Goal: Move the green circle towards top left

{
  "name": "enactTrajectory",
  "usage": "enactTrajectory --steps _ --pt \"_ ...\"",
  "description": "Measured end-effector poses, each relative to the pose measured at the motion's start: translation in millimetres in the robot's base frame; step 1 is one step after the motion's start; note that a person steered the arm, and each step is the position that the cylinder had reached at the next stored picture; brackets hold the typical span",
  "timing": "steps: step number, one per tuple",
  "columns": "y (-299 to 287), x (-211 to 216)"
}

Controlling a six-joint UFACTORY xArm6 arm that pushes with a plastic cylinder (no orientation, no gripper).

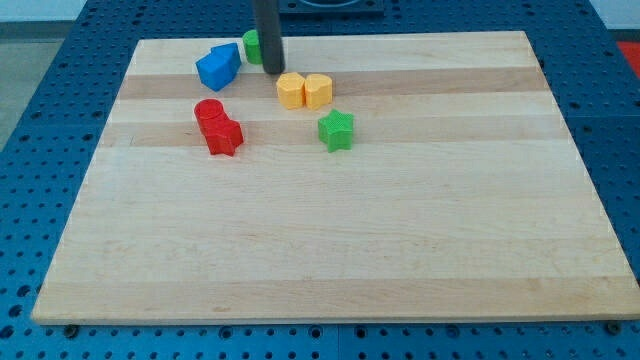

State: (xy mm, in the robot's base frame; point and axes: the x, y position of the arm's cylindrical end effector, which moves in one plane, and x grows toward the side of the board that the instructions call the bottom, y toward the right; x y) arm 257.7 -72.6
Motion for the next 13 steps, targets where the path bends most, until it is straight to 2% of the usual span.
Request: enactTrajectory --steps 1,2,4,5,6,8,13 --pt "11 -20" --pt "-19 -20" --pt "-26 -20" --pt "26 -32" --pt "40 -64" --pt "-31 -48" --pt "-141 -43"
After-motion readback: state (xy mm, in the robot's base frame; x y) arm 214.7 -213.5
